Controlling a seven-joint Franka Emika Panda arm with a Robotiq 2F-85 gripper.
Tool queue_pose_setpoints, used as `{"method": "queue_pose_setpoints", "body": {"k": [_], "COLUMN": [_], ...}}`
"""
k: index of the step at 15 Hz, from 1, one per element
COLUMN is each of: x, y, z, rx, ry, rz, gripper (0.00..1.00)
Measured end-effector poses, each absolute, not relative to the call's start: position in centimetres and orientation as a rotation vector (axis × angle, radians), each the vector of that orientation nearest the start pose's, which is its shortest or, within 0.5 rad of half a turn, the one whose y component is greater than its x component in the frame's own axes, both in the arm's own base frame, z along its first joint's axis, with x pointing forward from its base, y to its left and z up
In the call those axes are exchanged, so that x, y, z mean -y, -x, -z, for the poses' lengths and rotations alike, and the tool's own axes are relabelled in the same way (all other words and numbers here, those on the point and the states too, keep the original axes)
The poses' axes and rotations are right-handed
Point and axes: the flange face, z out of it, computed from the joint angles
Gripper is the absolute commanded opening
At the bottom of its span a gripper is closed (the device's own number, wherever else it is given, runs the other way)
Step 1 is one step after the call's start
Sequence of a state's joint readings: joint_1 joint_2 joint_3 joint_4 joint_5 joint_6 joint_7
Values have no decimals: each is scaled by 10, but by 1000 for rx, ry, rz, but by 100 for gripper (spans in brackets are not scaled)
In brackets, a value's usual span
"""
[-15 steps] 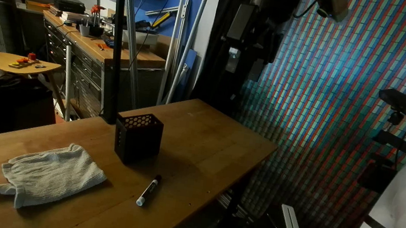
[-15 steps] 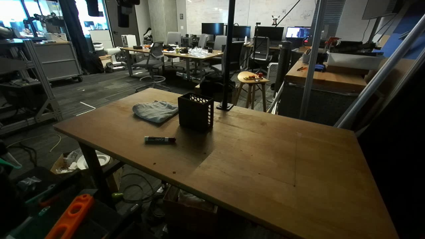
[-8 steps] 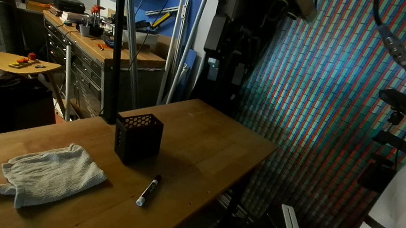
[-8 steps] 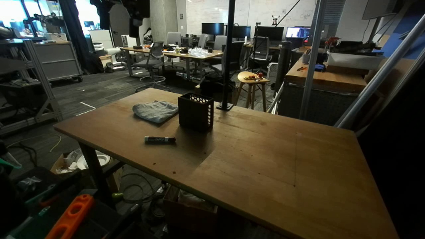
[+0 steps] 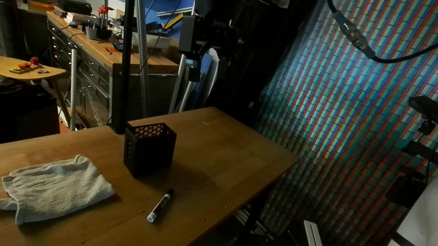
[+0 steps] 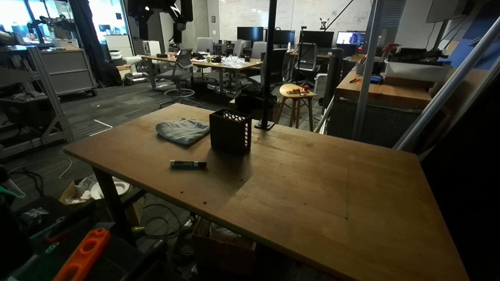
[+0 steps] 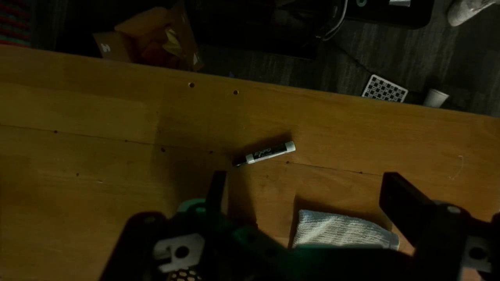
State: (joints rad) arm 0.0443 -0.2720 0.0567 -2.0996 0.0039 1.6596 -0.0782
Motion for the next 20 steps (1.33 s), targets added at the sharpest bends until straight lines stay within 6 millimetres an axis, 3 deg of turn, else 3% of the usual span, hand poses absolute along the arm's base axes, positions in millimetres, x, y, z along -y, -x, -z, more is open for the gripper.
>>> {"method": "queue_pose_setpoints", "body": {"k": [5,11,15,20], "x": [-96,-150,-170,-179], "y": [-491,-548,-584,-624], "z": [-523,-507,-491,-462], "rx": [294,258,232,220], "ry": [3197,3251,3267,3251], "rz": [-216,-101,-67,-93], "gripper": [100,100,100,100]}}
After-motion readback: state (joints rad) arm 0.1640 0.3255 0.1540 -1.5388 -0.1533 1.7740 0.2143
